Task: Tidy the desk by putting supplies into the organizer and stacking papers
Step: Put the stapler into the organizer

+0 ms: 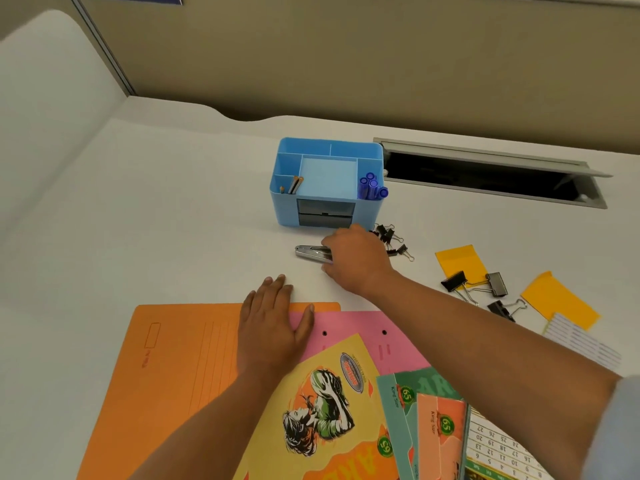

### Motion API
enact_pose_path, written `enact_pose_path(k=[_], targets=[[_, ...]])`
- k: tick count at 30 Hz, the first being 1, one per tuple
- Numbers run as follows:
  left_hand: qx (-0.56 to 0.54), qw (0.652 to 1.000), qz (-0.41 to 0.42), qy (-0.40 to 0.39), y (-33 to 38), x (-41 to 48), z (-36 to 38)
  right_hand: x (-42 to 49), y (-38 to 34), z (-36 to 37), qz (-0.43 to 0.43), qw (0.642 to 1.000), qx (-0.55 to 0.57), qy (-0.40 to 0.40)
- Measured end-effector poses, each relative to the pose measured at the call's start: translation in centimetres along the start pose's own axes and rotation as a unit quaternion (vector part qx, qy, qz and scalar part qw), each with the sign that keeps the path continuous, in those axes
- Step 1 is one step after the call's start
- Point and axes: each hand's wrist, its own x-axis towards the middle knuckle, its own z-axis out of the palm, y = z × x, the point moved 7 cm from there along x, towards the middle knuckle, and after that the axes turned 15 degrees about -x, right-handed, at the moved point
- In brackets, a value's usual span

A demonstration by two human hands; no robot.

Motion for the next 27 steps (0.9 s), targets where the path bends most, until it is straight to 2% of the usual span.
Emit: enact_pose_path(k=[5, 14, 17, 23, 27], targets=[[0.002, 1.0, -0.003, -0.006, 0.1, -0.1, 0.0, 0.6, -0.5, 0.7, 0.0, 1.0, -0.028, -0.012], [0.014, 1.0, -0.005, -0.016, 0.2, -0.1, 0.0, -1.2, 0.9, -1.3, 0.016, 0.999, 0.037, -0.035], [0.009, 1.0, -0.006, -0.015, 0.2, -0.1, 0.0, -2.1, 1.5, -4.4, 0.02, 0.998, 0.058, -0.005], [0.003, 1.0, 0.002, -0.012, 0.5, -0.1, -0.2, -2.0, 4.7, -12.2, 0.041, 0.988, 0.1, 0.111], [0.003, 1.0, 0.0, -0.019, 0.5, -0.1, -0.2, 0.9, 7.2, -14.4, 0.076, 0.983, 0.104, 0.133]])
